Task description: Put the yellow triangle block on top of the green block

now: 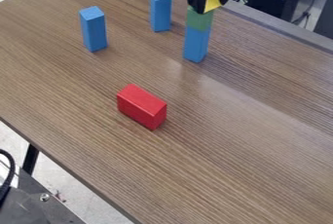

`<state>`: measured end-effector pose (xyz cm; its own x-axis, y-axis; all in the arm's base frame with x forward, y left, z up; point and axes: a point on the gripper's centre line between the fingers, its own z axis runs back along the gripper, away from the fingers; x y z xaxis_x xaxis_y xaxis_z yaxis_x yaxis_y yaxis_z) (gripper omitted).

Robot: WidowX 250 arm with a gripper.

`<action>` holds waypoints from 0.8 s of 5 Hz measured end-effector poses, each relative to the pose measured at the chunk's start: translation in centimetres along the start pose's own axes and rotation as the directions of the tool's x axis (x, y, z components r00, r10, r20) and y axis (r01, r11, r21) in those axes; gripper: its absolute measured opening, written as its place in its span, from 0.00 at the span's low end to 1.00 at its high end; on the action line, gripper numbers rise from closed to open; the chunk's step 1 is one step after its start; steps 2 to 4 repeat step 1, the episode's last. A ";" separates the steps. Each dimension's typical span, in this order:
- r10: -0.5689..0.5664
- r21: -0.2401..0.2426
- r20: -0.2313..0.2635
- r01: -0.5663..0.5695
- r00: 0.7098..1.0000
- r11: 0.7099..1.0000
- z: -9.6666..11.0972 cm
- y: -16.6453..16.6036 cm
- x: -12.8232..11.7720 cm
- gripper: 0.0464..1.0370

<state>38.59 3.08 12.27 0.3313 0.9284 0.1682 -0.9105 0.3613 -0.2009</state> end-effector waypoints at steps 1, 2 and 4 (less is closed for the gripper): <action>-0.005 0.016 0.000 0.005 1.000 1.000 -0.7 0.1 0.0 0.69; -0.005 0.016 0.000 0.005 1.000 1.000 -0.7 0.1 0.0 0.69; -0.005 0.016 0.000 0.005 1.000 1.000 -0.7 0.1 0.0 0.69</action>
